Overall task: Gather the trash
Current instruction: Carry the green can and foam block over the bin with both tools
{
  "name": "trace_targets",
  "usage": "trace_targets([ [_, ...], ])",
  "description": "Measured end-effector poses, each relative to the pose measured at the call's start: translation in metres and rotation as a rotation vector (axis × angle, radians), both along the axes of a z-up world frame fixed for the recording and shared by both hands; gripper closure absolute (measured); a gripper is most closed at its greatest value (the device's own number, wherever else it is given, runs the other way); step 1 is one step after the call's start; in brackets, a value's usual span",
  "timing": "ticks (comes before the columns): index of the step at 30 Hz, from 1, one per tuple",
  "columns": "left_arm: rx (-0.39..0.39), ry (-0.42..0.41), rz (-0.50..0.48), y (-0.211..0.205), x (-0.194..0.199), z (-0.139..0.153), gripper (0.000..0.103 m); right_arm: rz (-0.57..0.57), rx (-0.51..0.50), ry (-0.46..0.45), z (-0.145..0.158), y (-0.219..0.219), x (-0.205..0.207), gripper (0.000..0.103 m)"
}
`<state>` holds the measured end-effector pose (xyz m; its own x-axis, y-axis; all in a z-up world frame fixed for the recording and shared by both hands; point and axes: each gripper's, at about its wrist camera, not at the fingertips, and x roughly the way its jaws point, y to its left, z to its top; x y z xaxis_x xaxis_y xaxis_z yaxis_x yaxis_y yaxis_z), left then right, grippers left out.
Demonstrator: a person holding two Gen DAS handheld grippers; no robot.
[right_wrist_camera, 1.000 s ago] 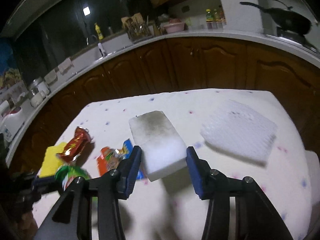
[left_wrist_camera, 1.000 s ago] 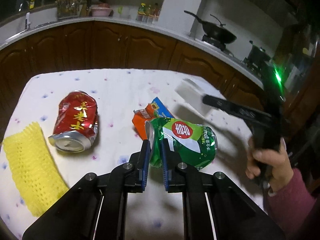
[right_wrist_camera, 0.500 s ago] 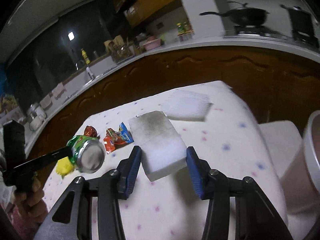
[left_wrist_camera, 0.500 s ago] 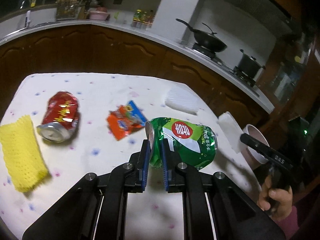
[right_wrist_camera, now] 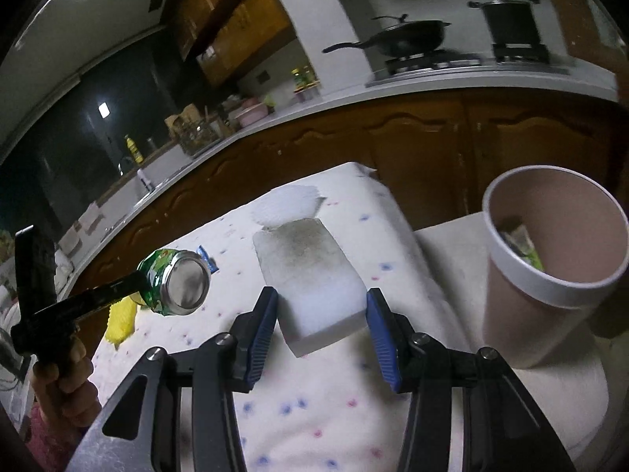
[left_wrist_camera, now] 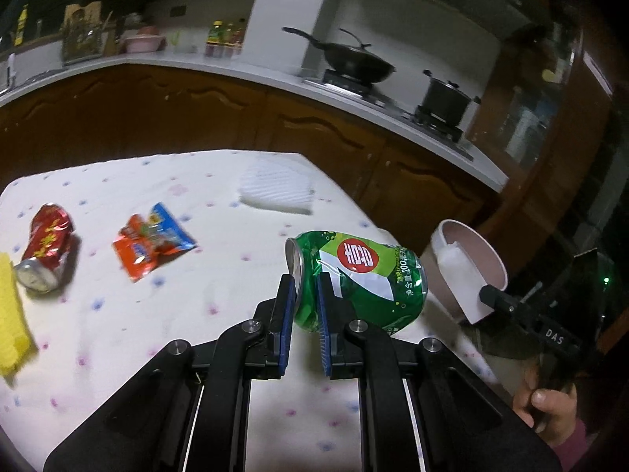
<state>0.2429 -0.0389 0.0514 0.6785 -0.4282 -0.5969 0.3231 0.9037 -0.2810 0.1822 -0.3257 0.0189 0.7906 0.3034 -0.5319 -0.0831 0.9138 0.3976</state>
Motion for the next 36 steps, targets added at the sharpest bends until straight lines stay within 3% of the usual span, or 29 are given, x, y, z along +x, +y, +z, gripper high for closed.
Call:
trace_targets([
  [16, 0.002, -0.02, -0.089, -0.09, 0.001, 0.012, 0.093, -0.175, -0.008, -0.051, 0.012, -0.069, -0.033, 0.056],
  [36, 0.055, -0.046, -0.177, -0.2, 0.024, 0.012, 0.093, -0.309, -0.014, -0.061, 0.014, -0.151, -0.026, 0.056],
])
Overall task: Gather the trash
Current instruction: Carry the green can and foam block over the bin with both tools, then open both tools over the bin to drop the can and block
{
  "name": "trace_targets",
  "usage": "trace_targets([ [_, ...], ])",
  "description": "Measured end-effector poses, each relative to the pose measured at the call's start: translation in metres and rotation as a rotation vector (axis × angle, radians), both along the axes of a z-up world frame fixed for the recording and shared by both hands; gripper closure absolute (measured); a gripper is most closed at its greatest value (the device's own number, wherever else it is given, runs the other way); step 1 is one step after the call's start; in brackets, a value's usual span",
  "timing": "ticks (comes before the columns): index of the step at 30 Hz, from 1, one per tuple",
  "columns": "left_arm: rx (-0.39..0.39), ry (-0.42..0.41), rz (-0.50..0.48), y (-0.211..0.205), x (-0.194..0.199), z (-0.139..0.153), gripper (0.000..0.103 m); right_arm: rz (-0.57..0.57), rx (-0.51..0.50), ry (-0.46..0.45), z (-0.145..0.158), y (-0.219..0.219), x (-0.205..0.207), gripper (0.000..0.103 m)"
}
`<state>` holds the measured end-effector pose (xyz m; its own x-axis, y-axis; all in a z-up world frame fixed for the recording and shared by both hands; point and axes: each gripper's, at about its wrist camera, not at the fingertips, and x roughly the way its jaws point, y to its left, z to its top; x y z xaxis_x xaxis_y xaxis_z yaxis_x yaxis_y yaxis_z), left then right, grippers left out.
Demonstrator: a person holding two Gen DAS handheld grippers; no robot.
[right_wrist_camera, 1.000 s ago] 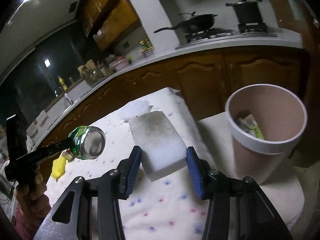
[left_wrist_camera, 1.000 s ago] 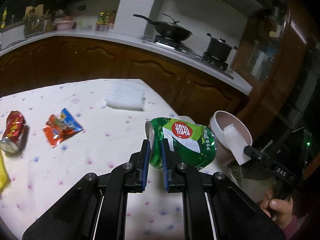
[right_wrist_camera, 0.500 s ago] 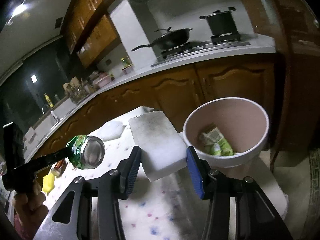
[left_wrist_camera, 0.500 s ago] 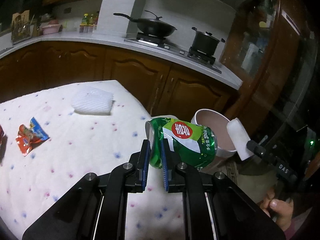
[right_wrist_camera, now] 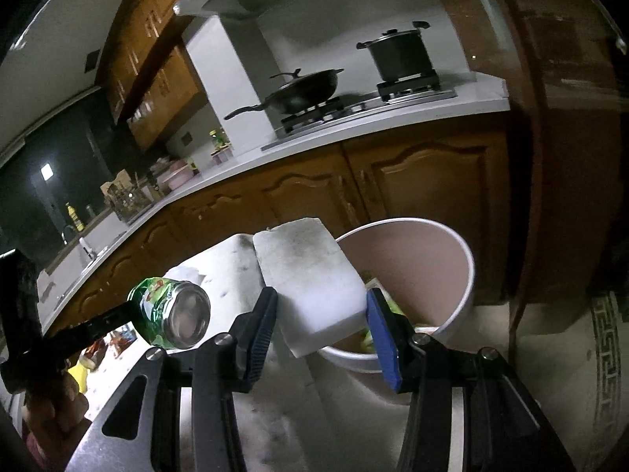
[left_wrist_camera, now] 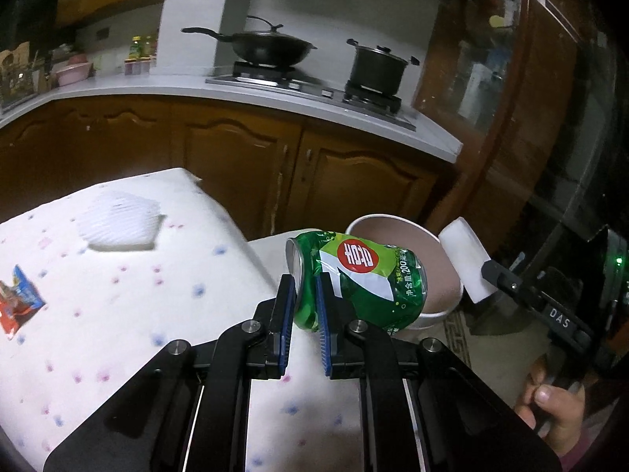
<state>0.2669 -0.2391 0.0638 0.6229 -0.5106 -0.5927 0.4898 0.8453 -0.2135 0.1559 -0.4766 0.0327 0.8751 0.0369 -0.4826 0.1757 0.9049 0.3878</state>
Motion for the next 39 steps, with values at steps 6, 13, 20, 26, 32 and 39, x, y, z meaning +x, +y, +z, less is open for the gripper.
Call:
trace_targets([
  [6, 0.004, 0.001, -0.033, -0.032, 0.009, -0.002, 0.093, -0.028, -0.008, 0.007, -0.002, -0.019, 0.004, 0.056],
  [13, -0.015, 0.022, -0.055, -0.064, 0.028, -0.003, 0.093, -0.05, -0.012, 0.015, -0.004, -0.033, 0.011, 0.056],
  [20, 0.004, 0.048, -0.076, -0.104, 0.05, -0.015, 0.093, -0.052, -0.019, 0.05, -0.013, -0.044, 0.026, 0.055],
  [26, 0.04, 0.082, -0.084, -0.129, 0.064, -0.033, 0.093, -0.052, -0.02, 0.086, -0.025, -0.052, 0.039, 0.055],
  [32, 0.057, 0.079, -0.083, -0.14, 0.066, -0.037, 0.093, -0.06, -0.003, 0.1, -0.033, -0.059, 0.04, 0.055],
  [39, 0.075, 0.088, -0.082, -0.144, 0.07, -0.047, 0.093, -0.064, 0.006, 0.113, -0.037, -0.062, 0.042, 0.055],
])
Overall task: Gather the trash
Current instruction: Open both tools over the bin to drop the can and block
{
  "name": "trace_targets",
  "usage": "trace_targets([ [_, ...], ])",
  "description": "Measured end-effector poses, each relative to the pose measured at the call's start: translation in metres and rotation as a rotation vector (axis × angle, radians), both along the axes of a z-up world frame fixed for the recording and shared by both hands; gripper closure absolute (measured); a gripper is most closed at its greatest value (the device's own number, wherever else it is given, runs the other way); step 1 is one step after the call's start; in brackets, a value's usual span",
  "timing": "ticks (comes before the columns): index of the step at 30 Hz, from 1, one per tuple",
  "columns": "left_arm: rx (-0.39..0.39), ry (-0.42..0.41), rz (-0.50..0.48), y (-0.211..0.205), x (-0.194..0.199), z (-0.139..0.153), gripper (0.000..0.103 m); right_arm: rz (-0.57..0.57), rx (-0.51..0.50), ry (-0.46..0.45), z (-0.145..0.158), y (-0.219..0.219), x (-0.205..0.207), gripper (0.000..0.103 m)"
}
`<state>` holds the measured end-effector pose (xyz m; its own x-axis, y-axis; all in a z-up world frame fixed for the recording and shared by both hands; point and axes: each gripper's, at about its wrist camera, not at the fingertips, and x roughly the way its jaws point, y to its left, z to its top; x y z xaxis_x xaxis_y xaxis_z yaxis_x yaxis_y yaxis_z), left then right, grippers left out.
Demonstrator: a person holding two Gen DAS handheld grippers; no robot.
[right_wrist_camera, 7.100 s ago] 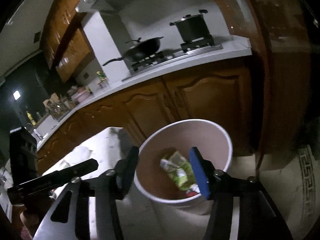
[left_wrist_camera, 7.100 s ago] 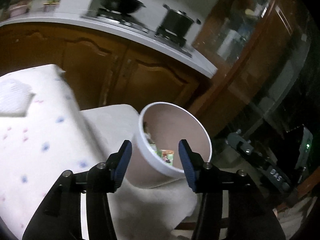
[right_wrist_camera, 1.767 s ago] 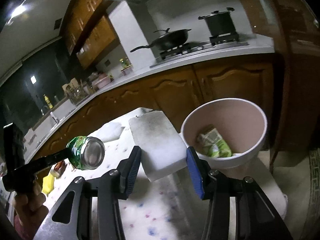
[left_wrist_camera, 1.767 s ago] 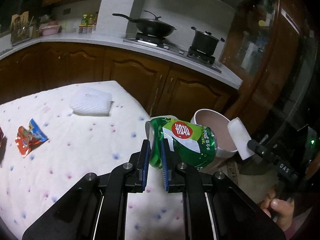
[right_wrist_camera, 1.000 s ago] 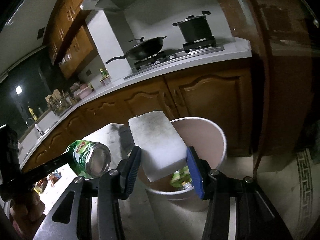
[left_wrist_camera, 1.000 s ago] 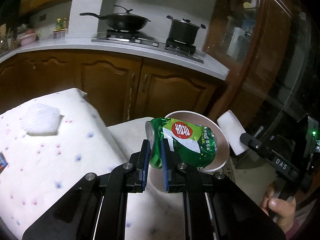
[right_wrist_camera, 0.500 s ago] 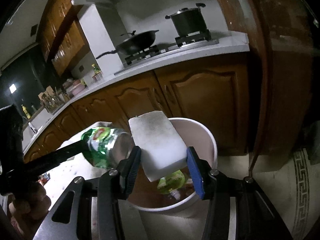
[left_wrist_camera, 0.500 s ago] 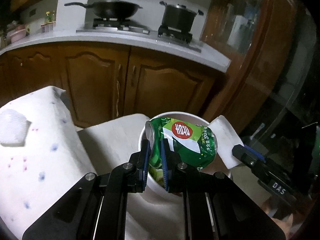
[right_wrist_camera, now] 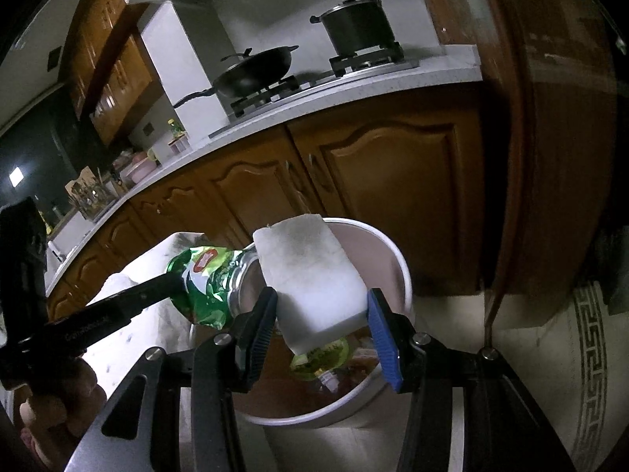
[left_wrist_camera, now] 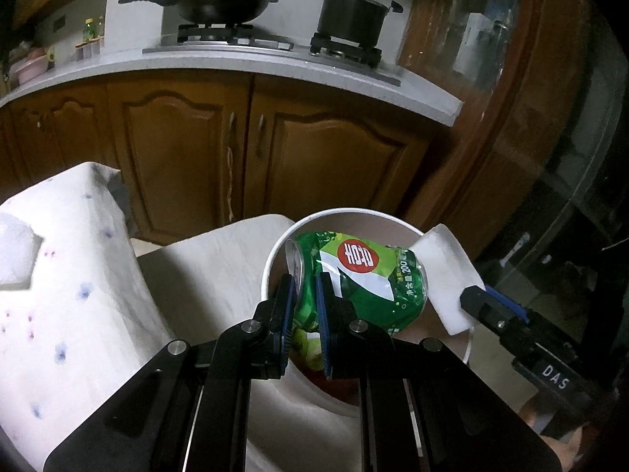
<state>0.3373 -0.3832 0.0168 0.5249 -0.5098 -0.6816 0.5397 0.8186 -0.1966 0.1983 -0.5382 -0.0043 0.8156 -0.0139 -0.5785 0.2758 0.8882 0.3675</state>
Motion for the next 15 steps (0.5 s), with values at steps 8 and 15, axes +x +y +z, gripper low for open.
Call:
trace_targets([
  [8, 0.018, -0.003, -0.004, -0.0061, 0.0002, -0.004, 0.093, 0.006, -0.005, 0.009, -0.0044, -0.0027, 0.0044, 0.055],
  [15, 0.026, -0.004, -0.011, -0.0078, -0.0001, -0.005, 0.093, 0.009, -0.002, 0.008, -0.0049, -0.0036, 0.005, 0.055],
])
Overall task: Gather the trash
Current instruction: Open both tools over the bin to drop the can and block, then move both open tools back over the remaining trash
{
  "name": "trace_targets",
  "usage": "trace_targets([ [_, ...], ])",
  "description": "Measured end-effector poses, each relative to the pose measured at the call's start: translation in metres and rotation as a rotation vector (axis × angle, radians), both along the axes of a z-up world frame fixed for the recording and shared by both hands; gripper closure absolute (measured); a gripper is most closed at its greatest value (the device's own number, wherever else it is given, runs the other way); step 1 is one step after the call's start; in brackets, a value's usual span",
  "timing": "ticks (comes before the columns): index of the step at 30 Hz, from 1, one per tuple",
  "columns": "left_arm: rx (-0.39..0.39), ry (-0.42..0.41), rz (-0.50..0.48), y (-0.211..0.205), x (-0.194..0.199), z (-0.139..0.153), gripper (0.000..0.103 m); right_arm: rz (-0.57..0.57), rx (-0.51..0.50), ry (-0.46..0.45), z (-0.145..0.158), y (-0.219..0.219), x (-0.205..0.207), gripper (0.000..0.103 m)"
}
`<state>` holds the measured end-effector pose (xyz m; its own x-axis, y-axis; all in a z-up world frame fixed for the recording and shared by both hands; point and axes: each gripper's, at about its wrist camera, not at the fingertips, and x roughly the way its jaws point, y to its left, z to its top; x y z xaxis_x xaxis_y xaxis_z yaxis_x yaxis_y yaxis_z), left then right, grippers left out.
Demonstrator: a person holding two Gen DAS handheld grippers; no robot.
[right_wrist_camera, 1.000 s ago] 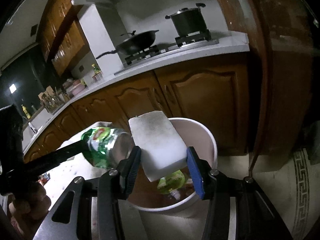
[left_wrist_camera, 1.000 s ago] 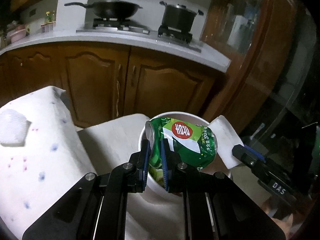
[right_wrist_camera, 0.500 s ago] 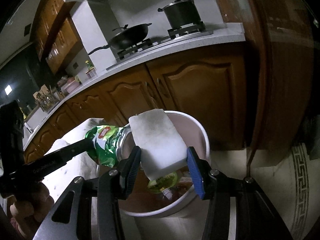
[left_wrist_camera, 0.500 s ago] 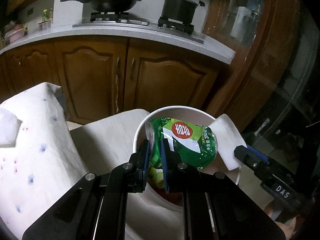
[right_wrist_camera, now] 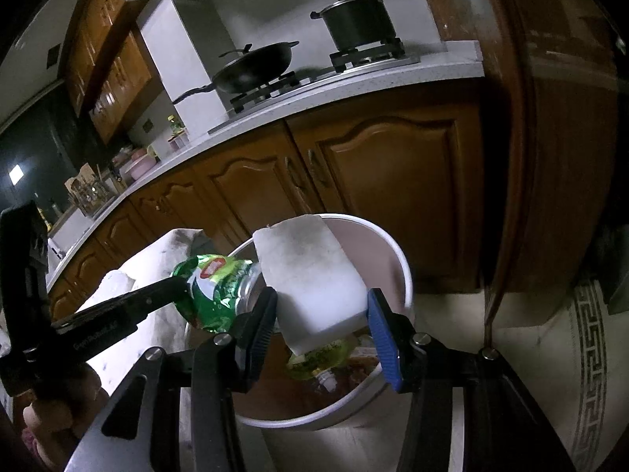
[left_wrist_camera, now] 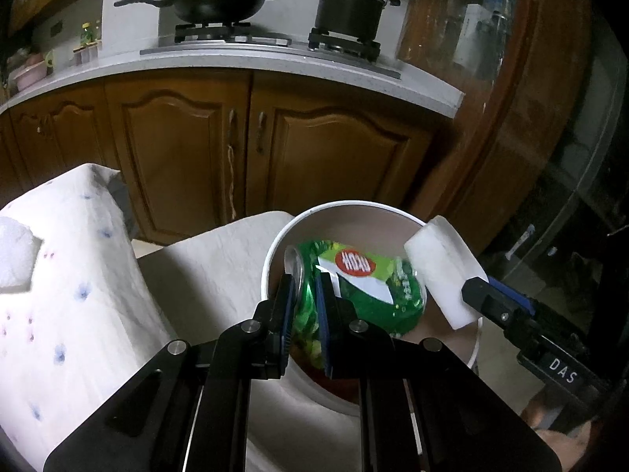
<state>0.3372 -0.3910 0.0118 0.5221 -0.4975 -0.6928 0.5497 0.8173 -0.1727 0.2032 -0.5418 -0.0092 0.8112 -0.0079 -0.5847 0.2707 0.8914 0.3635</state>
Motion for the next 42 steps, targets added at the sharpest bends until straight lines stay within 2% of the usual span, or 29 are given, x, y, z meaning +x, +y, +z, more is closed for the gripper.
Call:
trace_targets([
  [7, 0.005, -0.003, -0.015, 0.0, -0.002, 0.002, 0.09, 0.023, 0.004, 0.0, -0.001, 0.003, 0.003, 0.05],
  [9, -0.006, 0.007, -0.019, 0.004, -0.003, 0.003, 0.079, 0.023, 0.009, -0.001, 0.001, 0.004, 0.004, 0.049],
  [10, -0.008, 0.005, -0.013, 0.006, -0.003, 0.004, 0.068, 0.026, 0.019, 0.0, 0.0, 0.003, 0.005, 0.048],
  [18, -0.04, 0.002, 0.022, 0.034, -0.012, 0.013, 0.05, 0.022, 0.044, -0.019, 0.006, 0.007, 0.0, 0.041],
  [20, -0.054, 0.006, 0.038, 0.046, -0.015, 0.015, 0.049, 0.022, 0.045, -0.023, 0.009, 0.009, 0.0, 0.039],
  [24, -0.071, 0.005, 0.08, 0.08, -0.025, 0.021, 0.045, 0.037, 0.057, -0.052, 0.019, 0.02, -0.005, 0.031],
  [26, -0.083, 0.007, 0.106, 0.099, -0.028, 0.023, 0.039, 0.047, 0.054, -0.066, 0.024, 0.027, -0.006, 0.028],
  [29, -0.103, 0.011, 0.153, 0.135, -0.035, 0.025, 0.038, 0.069, 0.055, -0.089, 0.032, 0.039, -0.008, 0.025],
  [34, -0.123, 0.014, 0.243, 0.198, -0.047, 0.027, 0.038, 0.119, 0.06, -0.111, 0.04, 0.068, -0.01, 0.025],
  [42, -0.085, -0.019, 0.335, 0.275, -0.07, 0.028, 0.038, 0.209, 0.072, -0.113, 0.043, 0.119, -0.002, 0.024],
])
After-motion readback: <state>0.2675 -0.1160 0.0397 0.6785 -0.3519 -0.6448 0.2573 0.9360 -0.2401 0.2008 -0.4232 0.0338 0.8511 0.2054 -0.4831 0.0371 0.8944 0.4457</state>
